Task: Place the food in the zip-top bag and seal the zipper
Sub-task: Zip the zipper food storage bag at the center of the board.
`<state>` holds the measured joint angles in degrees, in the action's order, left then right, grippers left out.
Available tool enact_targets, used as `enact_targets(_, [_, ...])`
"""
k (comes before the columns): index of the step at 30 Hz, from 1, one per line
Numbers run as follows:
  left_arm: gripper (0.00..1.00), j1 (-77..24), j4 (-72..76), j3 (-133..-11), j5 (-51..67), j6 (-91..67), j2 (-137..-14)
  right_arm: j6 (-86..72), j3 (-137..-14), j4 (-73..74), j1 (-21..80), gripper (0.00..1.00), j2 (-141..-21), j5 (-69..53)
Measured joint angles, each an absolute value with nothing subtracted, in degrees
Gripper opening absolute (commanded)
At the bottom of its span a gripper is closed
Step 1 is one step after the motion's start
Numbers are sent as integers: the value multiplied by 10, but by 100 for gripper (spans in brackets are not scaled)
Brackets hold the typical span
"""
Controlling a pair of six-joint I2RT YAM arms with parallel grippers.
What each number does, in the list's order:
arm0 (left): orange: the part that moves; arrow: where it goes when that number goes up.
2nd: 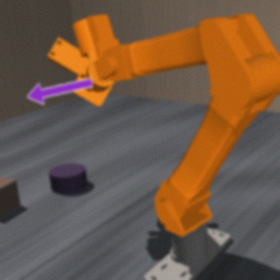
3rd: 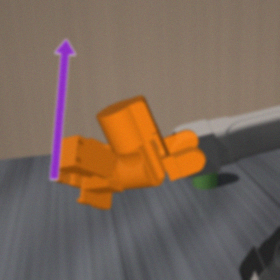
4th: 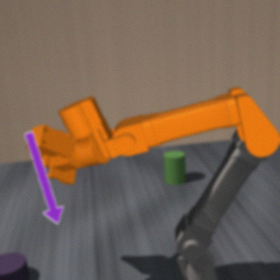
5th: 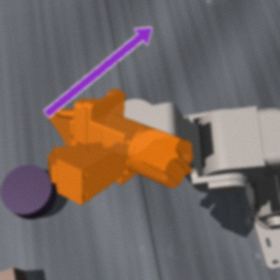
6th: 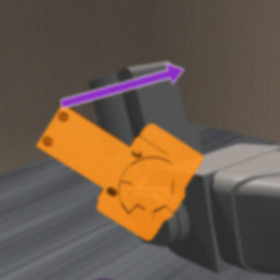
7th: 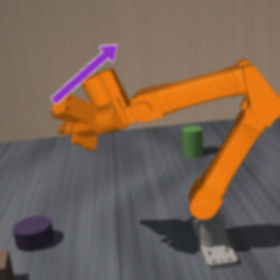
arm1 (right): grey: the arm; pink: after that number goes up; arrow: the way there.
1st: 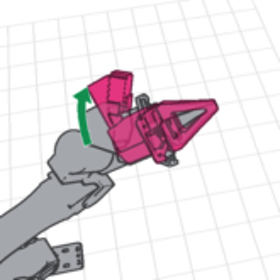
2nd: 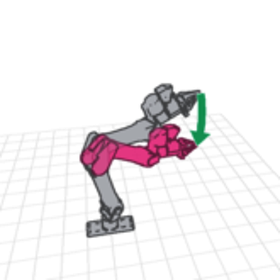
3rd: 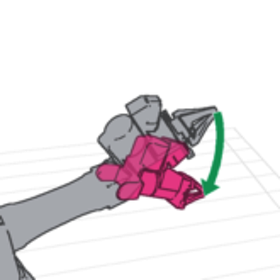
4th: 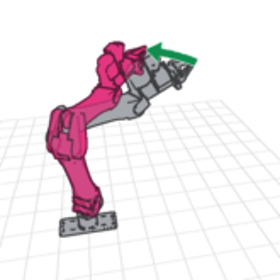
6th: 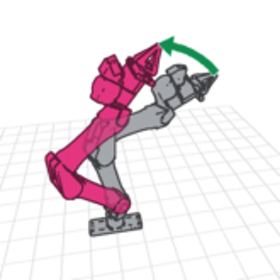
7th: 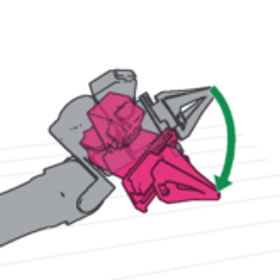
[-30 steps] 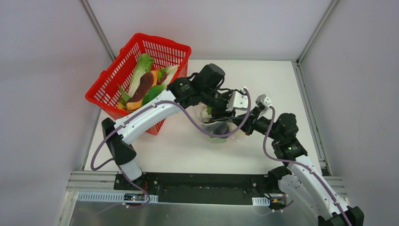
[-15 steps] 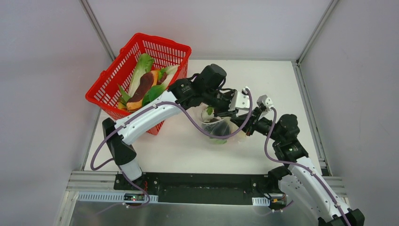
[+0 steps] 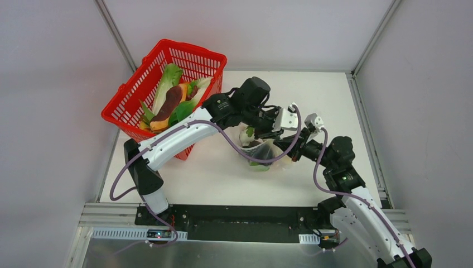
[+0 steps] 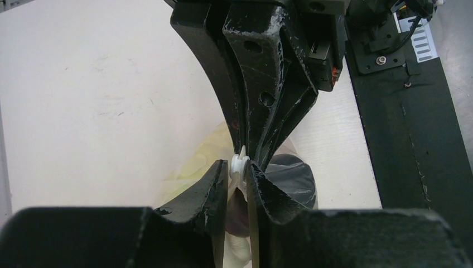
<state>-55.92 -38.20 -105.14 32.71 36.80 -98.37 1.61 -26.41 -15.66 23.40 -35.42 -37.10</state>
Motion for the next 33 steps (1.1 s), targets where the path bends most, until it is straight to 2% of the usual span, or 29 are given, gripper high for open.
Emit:
enact_targets(8, [0, -559, -409, -1073, 327, 374, -998, 16, -256, -158, 234, 0, -345, -353])
enact_targets(21, [0, -558, -443, -1090, 296, 382, -1008, 15, -240, -154, 236, 0, -317, -306])
enact_targets(33, [0, -540, -436, -1035, 285, 372, -968, 3, -225, -157, 239, 0, -286, -261])
